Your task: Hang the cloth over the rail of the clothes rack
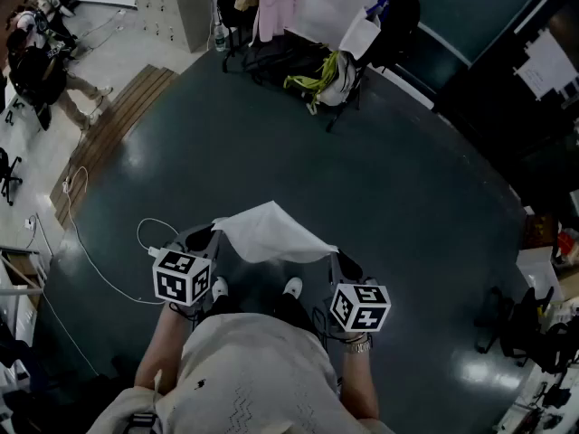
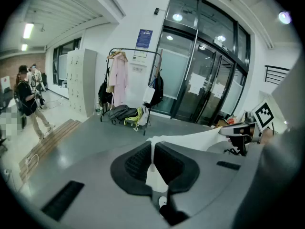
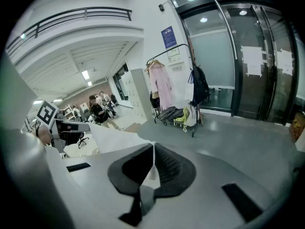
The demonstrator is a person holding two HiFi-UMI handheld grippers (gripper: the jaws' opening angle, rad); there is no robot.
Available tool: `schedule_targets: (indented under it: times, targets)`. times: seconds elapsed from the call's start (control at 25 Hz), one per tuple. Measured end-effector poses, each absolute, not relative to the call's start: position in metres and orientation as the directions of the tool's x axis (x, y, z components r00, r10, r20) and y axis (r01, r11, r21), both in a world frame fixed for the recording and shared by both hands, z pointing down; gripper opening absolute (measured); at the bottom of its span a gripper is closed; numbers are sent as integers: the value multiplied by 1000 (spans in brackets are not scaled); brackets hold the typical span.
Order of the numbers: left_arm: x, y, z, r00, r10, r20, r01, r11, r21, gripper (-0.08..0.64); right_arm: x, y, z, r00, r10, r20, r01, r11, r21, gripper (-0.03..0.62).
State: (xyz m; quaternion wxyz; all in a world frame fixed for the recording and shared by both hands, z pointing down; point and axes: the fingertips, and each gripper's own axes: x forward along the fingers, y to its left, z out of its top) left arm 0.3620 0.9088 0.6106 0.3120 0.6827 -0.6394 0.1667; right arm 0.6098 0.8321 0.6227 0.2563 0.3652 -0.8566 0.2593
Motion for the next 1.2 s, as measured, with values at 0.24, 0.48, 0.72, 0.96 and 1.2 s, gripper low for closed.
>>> schedule_targets:
  times: [0.24, 0.48, 0.72, 0.96, 1.2]
  targets:
    - [420, 856, 611, 83, -772, 630, -982, 45, 183, 15, 676, 752, 622, -625, -468, 625, -743, 602, -292, 21]
    - [408, 855, 627, -4, -753, 658, -965, 174, 194, 15, 664, 711, 628, -653, -409, 638, -688, 672, -274, 21]
    - [360, 849, 626, -92, -770, 632, -938, 279, 203, 15, 601, 687, 631, -687, -333, 645, -612, 744, -268, 21]
    - [255, 880, 638, -199, -748, 634, -867, 436, 242, 15, 485, 674, 639, -688, -243, 684, -525, 818, -237, 21]
    - [127, 912, 626, -252, -724, 642, -845, 488, 218, 15, 324, 678, 620, -708, -192, 680, -462, 854, -239, 21]
